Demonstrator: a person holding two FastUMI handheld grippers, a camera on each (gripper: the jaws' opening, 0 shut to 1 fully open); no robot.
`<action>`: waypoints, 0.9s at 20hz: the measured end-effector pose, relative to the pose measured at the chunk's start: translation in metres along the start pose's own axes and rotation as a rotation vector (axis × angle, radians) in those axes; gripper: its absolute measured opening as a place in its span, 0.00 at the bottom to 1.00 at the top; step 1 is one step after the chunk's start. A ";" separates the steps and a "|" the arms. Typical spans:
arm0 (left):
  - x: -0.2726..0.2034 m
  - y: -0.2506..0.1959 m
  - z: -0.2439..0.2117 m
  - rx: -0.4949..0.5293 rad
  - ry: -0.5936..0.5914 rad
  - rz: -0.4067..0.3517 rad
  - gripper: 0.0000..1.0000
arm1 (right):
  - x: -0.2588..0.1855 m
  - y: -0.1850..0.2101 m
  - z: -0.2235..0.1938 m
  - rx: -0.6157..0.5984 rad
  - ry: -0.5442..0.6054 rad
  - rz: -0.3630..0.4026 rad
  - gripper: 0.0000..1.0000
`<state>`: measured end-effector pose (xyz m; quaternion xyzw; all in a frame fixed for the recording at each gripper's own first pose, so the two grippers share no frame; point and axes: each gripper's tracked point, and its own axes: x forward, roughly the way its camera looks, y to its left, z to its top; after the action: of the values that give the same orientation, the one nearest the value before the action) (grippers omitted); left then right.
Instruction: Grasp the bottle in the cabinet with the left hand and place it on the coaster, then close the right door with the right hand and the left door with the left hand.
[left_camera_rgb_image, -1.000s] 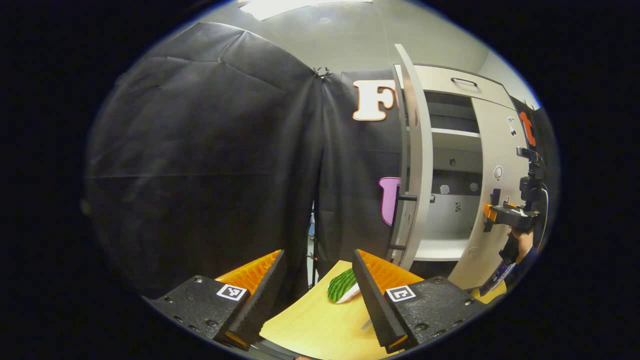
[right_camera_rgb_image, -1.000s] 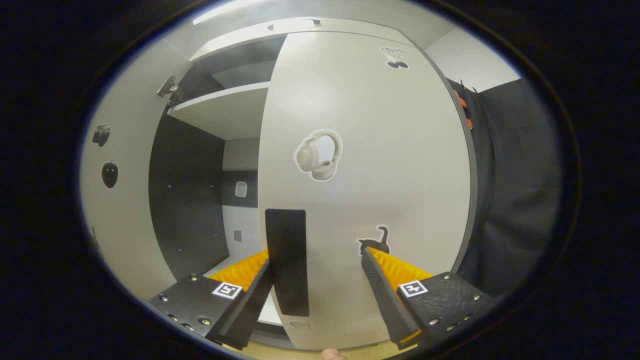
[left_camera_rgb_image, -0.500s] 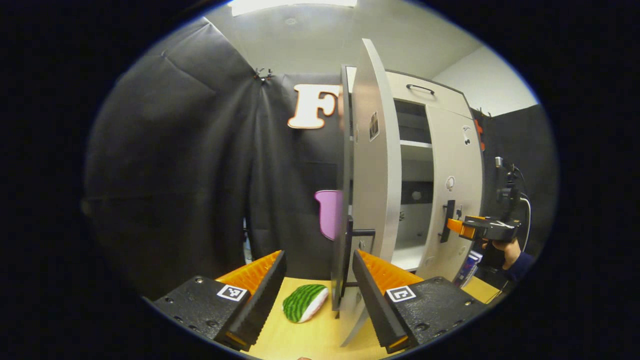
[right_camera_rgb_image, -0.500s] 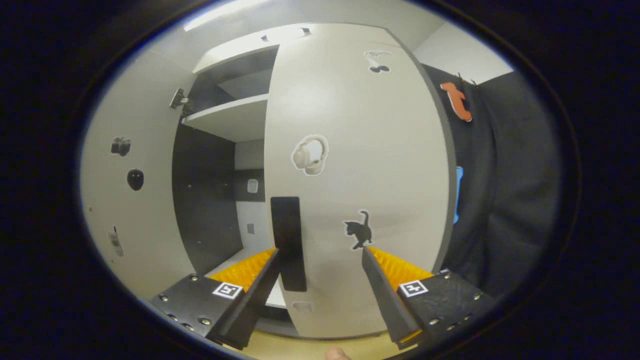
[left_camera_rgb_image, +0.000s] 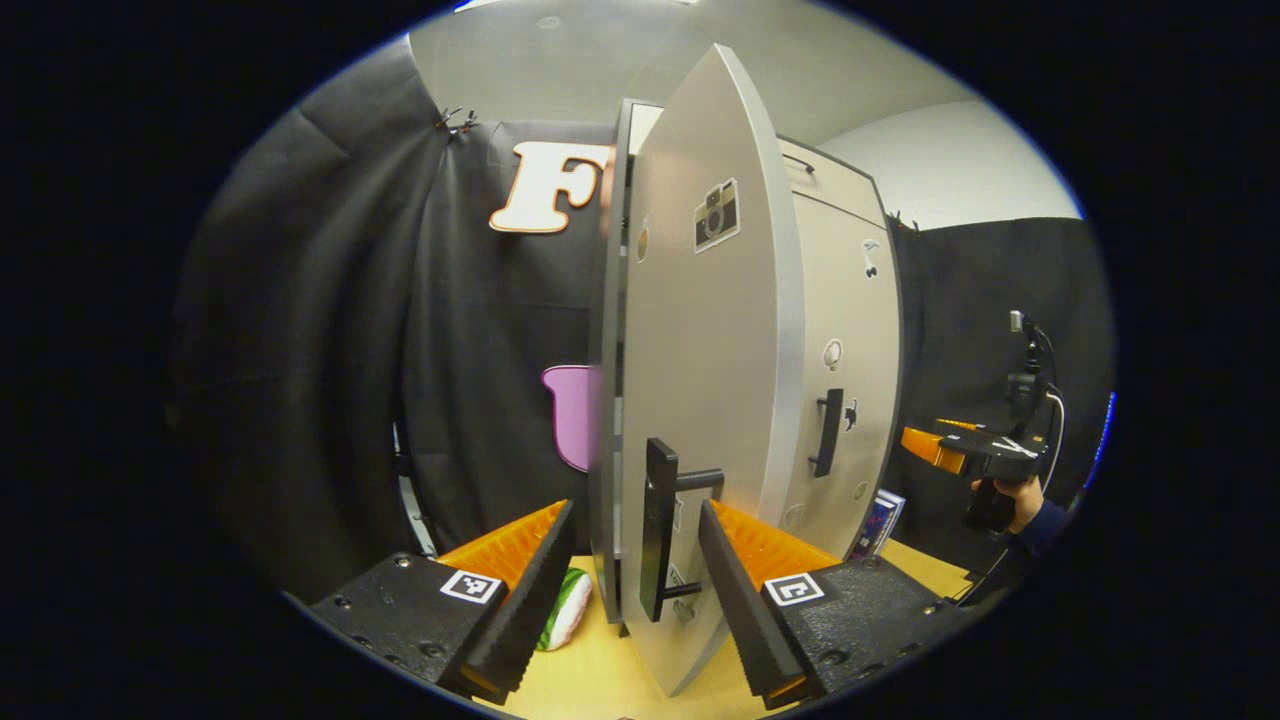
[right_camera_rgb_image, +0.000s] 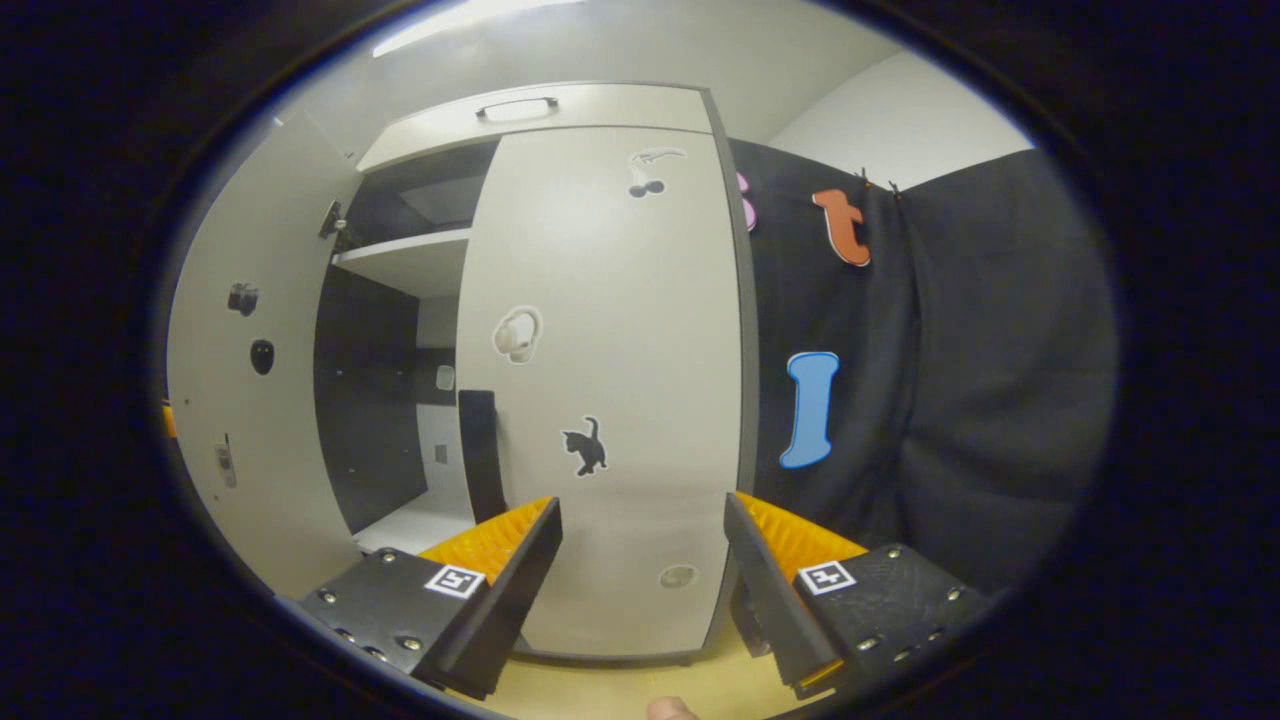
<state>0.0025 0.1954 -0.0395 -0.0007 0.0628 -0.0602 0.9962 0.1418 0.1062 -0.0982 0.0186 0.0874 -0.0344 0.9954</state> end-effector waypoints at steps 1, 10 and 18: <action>0.005 -0.011 -0.001 0.002 -0.002 -0.018 0.81 | -0.003 -0.005 -0.001 0.001 0.004 -0.004 0.99; 0.067 -0.094 -0.007 -0.015 -0.009 -0.133 0.81 | -0.033 -0.083 0.004 0.006 0.005 -0.093 0.98; 0.131 -0.131 -0.014 0.003 0.020 -0.120 0.85 | -0.059 -0.154 0.009 0.034 0.003 -0.192 0.99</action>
<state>0.1139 0.0493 -0.0682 -0.0022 0.0724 -0.1198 0.9902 0.0739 -0.0437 -0.0841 0.0271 0.0897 -0.1313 0.9869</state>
